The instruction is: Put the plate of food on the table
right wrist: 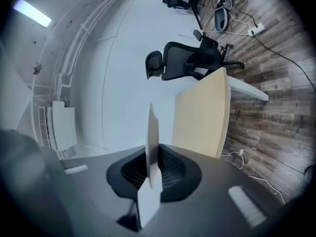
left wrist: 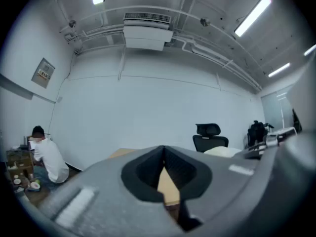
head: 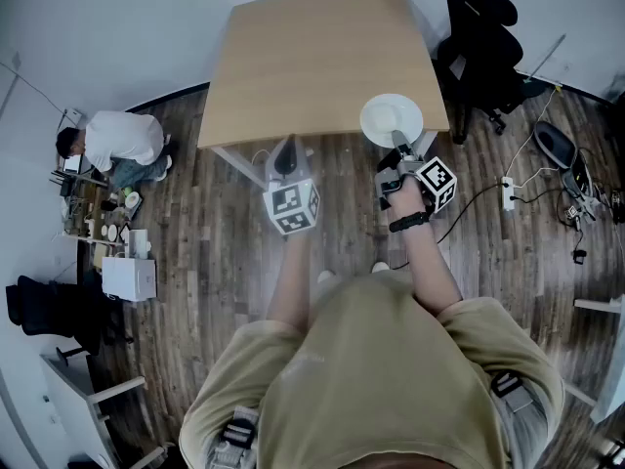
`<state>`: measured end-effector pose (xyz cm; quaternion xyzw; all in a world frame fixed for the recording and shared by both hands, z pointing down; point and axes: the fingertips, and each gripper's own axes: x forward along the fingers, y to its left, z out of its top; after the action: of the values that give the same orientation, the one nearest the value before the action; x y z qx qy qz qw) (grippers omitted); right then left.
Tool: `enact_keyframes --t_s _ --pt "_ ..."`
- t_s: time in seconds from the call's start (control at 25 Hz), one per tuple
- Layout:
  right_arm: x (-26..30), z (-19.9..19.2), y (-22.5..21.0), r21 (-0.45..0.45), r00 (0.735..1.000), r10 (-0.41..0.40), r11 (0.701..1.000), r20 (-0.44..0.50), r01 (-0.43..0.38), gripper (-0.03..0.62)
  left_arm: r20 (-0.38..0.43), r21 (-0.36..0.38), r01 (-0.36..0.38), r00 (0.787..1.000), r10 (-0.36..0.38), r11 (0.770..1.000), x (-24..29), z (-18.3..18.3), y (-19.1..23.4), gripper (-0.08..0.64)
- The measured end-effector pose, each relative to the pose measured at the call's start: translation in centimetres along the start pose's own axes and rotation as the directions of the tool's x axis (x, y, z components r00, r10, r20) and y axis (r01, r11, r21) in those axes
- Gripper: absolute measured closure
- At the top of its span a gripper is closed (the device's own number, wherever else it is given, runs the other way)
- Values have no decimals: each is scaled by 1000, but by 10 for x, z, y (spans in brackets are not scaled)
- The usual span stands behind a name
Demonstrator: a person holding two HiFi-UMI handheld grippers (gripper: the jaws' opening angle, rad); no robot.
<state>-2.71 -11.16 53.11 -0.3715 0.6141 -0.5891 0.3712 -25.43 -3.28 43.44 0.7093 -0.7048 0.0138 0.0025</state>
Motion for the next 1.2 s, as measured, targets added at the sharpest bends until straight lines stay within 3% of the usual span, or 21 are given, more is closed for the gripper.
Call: enact_keyframes --t_s 0.6,0.88,1.2 --pt "-19 58 -30 -17 993 -36 999 -115 35 560 -64 -19 -56 996 55 998 5 -27 -79 561" --pt "-8 90 -46 -2 995 -35 999 -97 35 560 -91 -12 -12 996 10 1000 38 -42 -114 561" --pt "37 105 -50 -1 995 -36 999 -92 36 560 -100 -30 26 995 -29 999 99 -46 -109 561"
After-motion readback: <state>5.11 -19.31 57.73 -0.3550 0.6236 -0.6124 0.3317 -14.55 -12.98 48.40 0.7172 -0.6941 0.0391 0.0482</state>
